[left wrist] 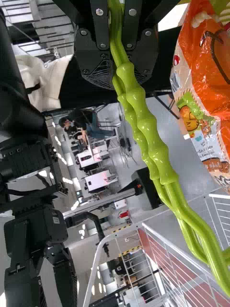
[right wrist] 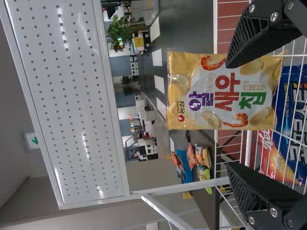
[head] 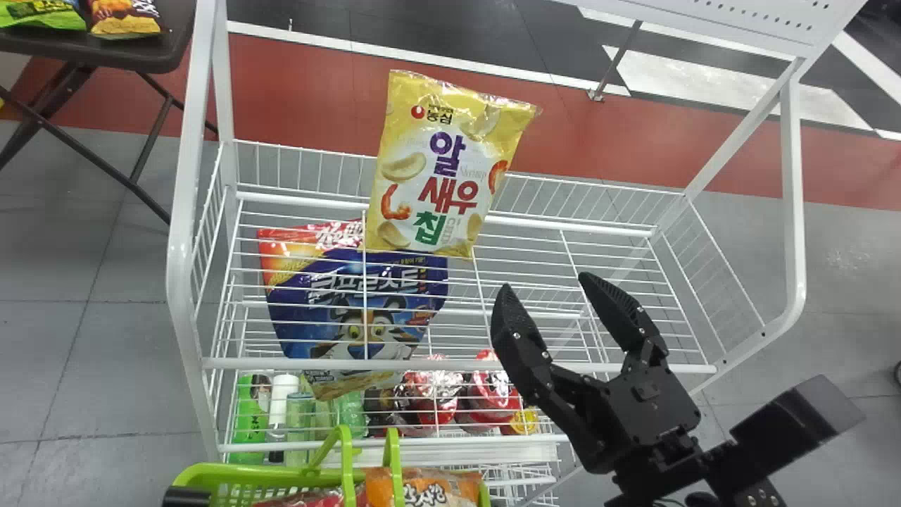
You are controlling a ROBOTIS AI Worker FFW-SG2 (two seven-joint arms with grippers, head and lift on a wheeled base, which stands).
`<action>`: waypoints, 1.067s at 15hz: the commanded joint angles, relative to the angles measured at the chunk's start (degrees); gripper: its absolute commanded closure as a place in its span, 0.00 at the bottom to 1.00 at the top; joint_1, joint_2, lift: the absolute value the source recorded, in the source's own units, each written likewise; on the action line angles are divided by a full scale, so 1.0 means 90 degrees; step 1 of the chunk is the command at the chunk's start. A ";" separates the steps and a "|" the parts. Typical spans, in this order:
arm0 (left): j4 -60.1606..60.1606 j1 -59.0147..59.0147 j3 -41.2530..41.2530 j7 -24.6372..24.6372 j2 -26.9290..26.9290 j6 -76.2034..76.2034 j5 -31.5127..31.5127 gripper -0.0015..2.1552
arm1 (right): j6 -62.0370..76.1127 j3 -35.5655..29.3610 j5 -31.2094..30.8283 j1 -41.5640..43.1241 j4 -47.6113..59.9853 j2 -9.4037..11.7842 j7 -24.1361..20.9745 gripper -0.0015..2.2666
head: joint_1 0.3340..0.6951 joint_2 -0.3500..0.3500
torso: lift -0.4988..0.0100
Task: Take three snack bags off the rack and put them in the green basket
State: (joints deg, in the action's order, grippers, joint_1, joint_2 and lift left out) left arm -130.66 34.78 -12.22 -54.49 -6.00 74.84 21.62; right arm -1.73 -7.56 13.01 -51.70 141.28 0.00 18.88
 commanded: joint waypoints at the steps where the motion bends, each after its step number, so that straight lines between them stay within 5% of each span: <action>1: 0.0006 -0.0007 0.0000 0.0000 0.0012 0.0000 -0.0019 0.57 | 0.0002 -0.0010 0.0000 0.0012 -0.0005 -0.0006 0.0011 0.04 | 1.00 0.00 | 0.94; 16: 0.0006 -0.0036 -0.0010 0.0010 0.0022 0.0039 -0.0058 0.57 | 0.0002 -0.0059 0.0059 0.0031 -0.0034 -0.0006 0.0031 0.04 | 1.00 0.00 | 0.94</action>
State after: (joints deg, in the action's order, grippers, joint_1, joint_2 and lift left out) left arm -130.61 34.45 -12.30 -54.40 -5.80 75.20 21.09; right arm -1.72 -8.02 13.45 -51.33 140.98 0.00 19.16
